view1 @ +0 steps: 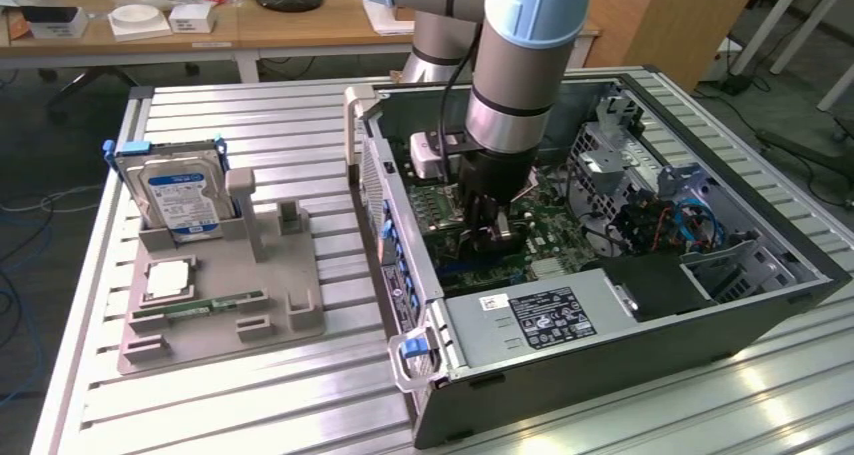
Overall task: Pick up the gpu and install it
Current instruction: 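Insert the gpu into the slot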
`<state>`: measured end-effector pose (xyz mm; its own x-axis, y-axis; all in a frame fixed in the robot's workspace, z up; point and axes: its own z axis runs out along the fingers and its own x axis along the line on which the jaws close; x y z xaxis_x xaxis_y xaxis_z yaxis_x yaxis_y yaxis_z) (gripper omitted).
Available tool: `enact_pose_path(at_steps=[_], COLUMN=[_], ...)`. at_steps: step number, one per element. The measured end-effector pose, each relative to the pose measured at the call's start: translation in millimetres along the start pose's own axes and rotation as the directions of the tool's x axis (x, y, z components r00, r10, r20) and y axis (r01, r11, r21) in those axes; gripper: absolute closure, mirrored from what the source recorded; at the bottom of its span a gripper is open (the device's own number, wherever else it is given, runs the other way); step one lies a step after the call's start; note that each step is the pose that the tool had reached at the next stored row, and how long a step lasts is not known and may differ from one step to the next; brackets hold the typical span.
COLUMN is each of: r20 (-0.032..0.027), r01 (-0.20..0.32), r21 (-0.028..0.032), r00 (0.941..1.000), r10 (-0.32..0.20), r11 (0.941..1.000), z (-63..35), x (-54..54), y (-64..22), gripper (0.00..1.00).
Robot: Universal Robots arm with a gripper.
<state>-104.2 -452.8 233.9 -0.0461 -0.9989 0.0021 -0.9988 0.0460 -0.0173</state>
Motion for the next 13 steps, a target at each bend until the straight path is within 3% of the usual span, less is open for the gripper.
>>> enact_pose_path(at_steps=[13], r20=[-0.0002], r01=[0.0], r21=[-0.0001], r00=[1.0], r10=[0.0], r11=[1.0], z=[-4.4], x=[0.1], y=[-0.1], gripper=[0.72])
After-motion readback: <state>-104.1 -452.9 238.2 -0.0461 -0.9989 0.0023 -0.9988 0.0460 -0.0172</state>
